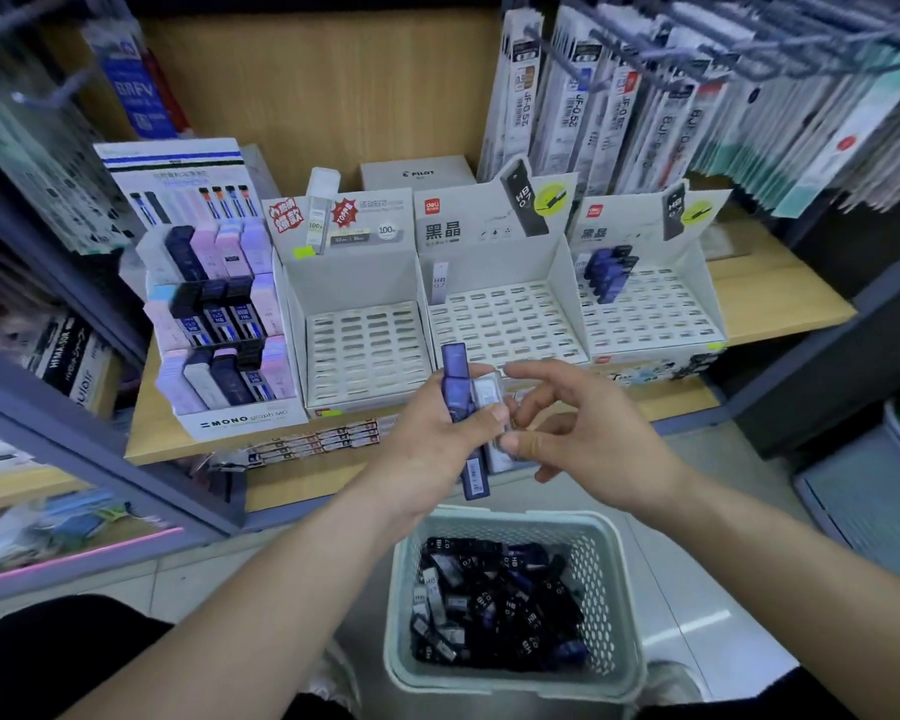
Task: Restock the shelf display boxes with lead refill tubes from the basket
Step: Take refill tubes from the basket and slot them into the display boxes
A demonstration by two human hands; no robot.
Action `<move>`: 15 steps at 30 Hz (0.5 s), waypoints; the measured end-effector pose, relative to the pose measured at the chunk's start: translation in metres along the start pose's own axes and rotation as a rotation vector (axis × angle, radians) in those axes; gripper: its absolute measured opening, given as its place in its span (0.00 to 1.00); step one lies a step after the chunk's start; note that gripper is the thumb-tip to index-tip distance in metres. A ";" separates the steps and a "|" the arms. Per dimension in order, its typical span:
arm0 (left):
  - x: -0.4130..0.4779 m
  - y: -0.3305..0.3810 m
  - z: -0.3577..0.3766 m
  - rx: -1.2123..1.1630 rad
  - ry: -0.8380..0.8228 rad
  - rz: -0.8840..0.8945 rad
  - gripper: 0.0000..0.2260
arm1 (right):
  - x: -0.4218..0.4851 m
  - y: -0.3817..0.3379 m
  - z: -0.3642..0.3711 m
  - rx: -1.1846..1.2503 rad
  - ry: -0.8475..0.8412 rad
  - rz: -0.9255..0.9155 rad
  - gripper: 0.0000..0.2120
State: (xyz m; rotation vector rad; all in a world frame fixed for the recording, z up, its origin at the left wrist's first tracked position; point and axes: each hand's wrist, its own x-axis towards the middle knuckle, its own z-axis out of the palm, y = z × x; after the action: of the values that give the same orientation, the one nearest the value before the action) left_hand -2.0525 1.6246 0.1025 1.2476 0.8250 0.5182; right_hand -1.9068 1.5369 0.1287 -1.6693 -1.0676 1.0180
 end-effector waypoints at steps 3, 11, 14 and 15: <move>0.005 -0.002 0.004 -0.030 0.002 -0.004 0.12 | 0.001 0.002 -0.009 0.021 -0.013 0.001 0.28; 0.019 -0.003 0.007 -0.062 0.004 -0.042 0.14 | 0.013 0.009 -0.015 -0.022 0.050 0.016 0.25; 0.022 -0.001 0.010 -0.097 -0.028 -0.050 0.14 | 0.017 0.011 -0.017 0.077 0.033 0.057 0.22; 0.023 -0.002 0.010 -0.098 -0.039 -0.052 0.14 | 0.018 0.012 -0.018 0.109 0.022 0.073 0.21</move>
State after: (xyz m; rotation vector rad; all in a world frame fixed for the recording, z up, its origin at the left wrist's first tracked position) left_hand -2.0305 1.6347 0.0957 1.1401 0.7882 0.4850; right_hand -1.8819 1.5462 0.1189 -1.6371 -0.9267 1.0829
